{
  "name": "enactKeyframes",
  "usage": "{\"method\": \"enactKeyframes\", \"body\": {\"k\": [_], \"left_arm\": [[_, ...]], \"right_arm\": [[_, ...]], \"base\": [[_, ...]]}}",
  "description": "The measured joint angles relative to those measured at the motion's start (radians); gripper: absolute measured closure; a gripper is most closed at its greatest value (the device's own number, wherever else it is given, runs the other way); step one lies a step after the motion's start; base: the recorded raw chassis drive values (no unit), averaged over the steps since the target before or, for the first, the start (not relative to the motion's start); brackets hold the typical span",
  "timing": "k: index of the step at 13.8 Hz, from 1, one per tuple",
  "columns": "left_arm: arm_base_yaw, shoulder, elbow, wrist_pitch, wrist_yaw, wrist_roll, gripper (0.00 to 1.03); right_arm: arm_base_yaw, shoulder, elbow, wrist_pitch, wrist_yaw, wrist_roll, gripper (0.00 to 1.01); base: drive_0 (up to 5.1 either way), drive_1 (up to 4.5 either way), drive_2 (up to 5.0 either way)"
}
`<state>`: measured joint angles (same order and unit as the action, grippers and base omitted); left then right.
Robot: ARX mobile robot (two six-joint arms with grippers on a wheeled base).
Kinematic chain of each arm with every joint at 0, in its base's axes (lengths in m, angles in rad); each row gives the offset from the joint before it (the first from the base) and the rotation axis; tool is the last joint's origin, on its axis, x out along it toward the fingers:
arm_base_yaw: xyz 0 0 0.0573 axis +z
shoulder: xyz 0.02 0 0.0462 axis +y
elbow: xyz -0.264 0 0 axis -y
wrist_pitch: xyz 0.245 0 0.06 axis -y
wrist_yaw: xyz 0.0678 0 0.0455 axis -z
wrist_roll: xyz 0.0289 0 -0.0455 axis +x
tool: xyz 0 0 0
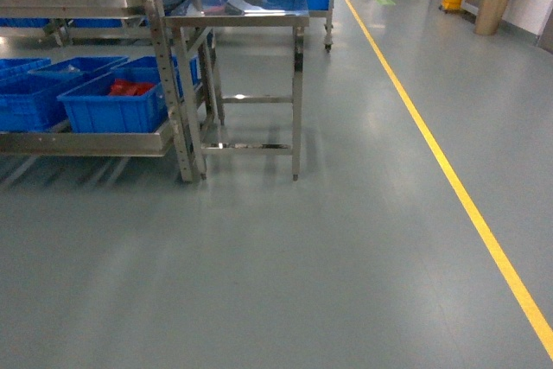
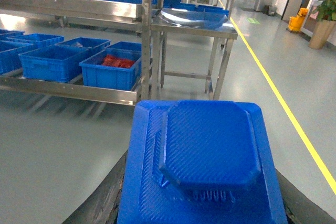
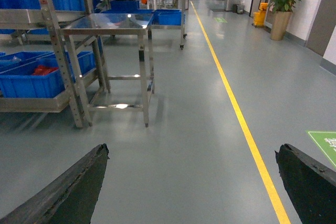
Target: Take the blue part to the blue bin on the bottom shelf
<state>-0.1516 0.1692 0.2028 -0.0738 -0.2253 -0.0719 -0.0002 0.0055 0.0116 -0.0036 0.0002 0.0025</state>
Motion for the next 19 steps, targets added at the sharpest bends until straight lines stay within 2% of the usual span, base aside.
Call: {"method": "enactKeyframes", "body": {"k": [19], "left_arm": [[0.000, 0.000, 0.000, -0.001, 0.000, 0.000, 0.60]], "right_arm": [[0.000, 0.000, 0.000, 0.000, 0.000, 0.000, 0.03]], "base": [[0.0, 4.27, -4.3]]}}
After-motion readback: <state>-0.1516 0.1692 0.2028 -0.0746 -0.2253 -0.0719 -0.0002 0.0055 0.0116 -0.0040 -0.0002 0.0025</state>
